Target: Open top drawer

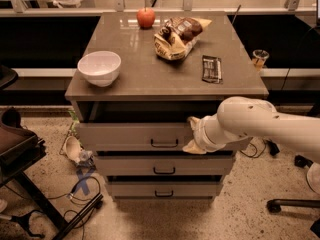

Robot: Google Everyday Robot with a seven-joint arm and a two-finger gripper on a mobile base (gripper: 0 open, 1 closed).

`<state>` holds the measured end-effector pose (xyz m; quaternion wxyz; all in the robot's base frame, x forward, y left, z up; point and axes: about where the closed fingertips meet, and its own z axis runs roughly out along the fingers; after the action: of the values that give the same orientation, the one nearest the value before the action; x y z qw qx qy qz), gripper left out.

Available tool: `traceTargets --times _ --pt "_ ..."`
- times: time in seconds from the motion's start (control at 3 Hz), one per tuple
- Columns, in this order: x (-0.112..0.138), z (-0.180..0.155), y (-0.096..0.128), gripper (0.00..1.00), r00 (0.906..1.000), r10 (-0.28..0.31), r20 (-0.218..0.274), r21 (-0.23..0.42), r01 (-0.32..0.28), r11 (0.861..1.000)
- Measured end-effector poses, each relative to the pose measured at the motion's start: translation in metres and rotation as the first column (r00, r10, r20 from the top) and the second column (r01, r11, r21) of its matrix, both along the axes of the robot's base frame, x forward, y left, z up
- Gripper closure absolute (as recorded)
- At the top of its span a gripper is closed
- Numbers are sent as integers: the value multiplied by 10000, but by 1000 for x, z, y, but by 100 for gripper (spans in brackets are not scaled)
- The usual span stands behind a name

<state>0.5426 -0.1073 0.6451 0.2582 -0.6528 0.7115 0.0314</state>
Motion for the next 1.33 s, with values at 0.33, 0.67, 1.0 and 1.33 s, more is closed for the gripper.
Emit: traceTargets --times 0.33,0.67,1.0,1.33 --pt "0 4 0 95 10000 -2 1 -1 2 10000" --pt "0 10 0 100 10000 -2 1 -1 2 10000" --pt "0 15 0 100 10000 -3 -2 0 3 10000" --pt "0 15 0 100 10000 -3 -2 0 3 10000"
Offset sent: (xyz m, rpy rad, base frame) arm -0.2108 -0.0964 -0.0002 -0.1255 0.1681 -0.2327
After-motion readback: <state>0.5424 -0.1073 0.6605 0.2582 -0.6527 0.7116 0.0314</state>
